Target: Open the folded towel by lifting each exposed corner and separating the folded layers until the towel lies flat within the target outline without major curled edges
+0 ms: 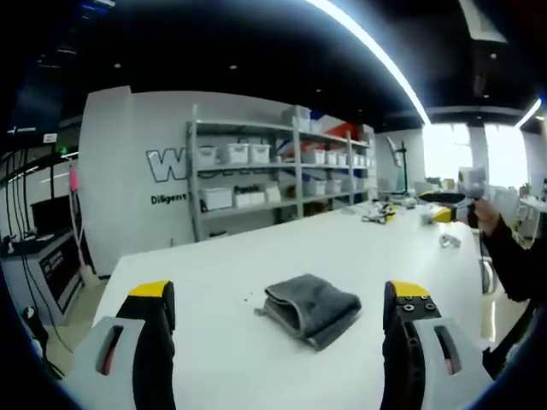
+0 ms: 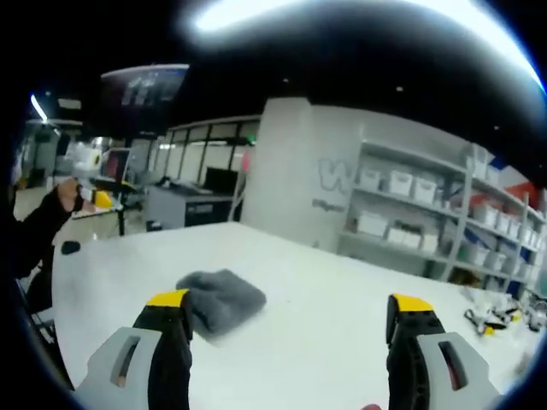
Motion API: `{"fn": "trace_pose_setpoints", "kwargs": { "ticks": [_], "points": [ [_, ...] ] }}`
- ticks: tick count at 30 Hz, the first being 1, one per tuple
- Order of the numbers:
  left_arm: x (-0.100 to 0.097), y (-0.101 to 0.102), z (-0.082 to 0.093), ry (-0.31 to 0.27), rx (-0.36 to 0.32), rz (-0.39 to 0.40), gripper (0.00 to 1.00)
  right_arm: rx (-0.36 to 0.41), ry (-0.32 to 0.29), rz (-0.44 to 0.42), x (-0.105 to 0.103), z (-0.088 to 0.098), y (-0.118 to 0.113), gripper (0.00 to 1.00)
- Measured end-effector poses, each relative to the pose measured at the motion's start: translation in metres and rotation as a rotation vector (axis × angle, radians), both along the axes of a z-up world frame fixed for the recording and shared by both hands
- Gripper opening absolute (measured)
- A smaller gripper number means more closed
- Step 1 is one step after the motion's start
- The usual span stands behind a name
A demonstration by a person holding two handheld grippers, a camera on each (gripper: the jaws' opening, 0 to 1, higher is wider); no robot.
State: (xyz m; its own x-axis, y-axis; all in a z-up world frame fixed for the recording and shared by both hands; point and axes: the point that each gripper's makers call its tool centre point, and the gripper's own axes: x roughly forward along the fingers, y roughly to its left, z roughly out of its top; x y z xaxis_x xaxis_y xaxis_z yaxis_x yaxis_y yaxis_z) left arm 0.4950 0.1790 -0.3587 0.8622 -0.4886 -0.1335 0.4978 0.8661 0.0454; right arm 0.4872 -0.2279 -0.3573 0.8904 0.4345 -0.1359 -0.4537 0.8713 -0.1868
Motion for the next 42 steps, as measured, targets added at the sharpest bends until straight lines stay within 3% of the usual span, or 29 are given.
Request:
{"fn": "trace_pose_setpoints", "kwargs": {
  "ticks": [6, 25, 42],
  "points": [
    [0.013, -0.003, -0.003, 0.010, 0.006, -0.015, 0.98, 0.038, 0.047, 0.012, 0.016, -0.003, 0.004, 1.00],
    [0.068, 0.005, -0.003, 0.049, -0.007, 0.008, 0.99, 0.025, 0.040, 0.013, 0.071, 0.003, 0.022, 1.00],
    [0.097, 0.005, -0.008, 0.071, 0.014, 0.011, 1.00, 0.041, 0.061, 0.013, 0.107, -0.003, 0.026, 1.00]
  ]
}}
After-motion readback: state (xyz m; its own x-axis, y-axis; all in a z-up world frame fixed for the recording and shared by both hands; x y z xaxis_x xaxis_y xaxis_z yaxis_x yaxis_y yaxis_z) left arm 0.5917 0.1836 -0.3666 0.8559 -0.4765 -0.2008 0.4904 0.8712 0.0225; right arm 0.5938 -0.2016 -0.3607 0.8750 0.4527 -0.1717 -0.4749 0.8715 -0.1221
